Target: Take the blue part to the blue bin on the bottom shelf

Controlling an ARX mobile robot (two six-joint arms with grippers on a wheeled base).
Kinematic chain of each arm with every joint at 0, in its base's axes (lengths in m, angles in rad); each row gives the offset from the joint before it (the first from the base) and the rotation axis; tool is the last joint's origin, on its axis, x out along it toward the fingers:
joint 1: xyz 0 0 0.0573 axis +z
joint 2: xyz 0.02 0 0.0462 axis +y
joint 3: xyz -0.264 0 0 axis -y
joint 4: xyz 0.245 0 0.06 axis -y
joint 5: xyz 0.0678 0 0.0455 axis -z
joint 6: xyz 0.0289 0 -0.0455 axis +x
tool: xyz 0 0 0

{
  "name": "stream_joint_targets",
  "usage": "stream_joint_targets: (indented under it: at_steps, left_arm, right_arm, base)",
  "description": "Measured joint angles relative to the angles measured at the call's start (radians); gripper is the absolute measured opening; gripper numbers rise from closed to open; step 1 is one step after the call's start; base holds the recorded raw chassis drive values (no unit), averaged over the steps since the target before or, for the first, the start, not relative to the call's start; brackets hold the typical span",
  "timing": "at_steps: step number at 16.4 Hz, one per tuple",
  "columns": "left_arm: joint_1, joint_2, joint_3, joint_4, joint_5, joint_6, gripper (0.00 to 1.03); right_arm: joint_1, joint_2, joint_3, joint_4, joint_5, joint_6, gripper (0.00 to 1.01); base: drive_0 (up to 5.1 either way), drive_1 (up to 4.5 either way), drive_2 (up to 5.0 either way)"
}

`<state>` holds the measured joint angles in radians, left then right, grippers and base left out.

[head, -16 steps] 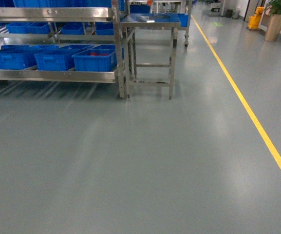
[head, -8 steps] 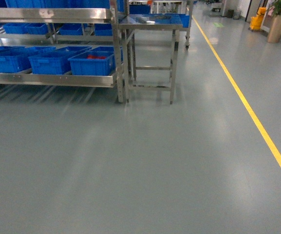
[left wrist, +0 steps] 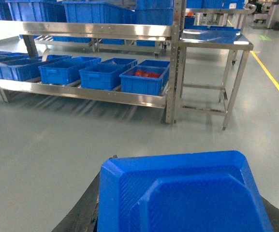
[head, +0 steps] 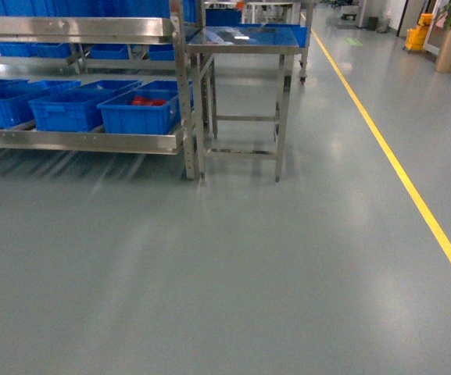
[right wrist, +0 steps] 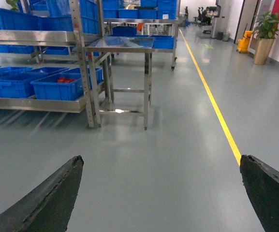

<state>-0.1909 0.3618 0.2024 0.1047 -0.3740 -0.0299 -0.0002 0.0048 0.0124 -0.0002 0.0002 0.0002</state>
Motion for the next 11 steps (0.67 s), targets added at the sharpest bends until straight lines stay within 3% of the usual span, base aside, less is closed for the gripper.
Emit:
stream_joint_targets:
  at_steps: [11]
  left_arm:
    - [0.0,-0.001,0.0,-0.002,-0.001,0.0,0.44]
  right_arm:
    - [0.0,0.0,0.0,-0.004,0.0,0.0,0.98]
  base:
    - [-0.1,4.12,-4.2]
